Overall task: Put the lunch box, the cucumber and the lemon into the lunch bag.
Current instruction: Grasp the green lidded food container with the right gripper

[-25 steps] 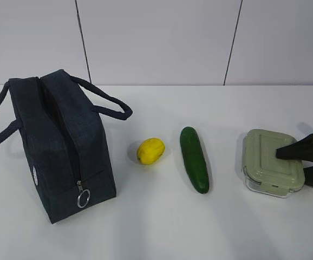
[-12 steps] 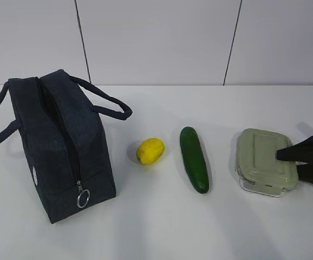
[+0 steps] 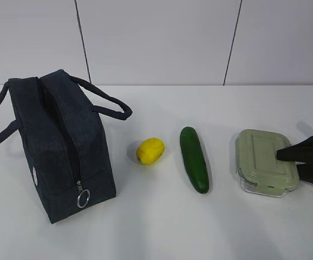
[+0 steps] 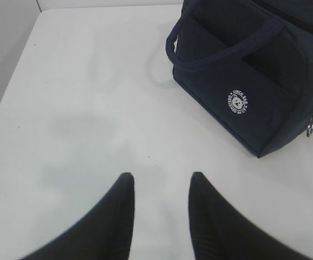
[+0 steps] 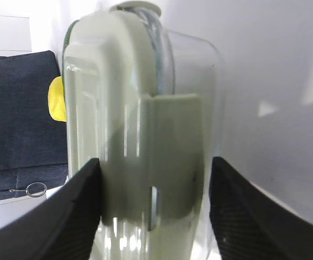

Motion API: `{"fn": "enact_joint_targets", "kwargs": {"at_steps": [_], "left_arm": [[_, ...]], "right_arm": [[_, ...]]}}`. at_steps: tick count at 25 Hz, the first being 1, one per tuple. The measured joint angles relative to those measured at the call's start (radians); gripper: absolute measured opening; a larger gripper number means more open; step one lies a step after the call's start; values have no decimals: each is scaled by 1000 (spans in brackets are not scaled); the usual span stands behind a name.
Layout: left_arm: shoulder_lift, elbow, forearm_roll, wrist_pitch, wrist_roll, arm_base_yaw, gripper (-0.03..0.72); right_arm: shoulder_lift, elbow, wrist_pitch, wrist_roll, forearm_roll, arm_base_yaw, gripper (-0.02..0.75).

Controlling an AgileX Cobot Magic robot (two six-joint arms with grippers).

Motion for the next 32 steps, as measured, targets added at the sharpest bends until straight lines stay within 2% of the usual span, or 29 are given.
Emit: {"fn": "enact_joint_targets", "kwargs": {"at_steps": [4, 10, 32], "left_arm": [[0, 0, 0, 0, 0, 0, 241], [0, 0, 0, 0, 0, 0, 241], [0, 0, 0, 0, 0, 0, 241]], "right_arm": [[0, 0, 2, -2, 0, 0, 431], [0, 0, 8, -6, 2, 0, 379], [0, -21, 8, 12, -6, 0, 378]]}}
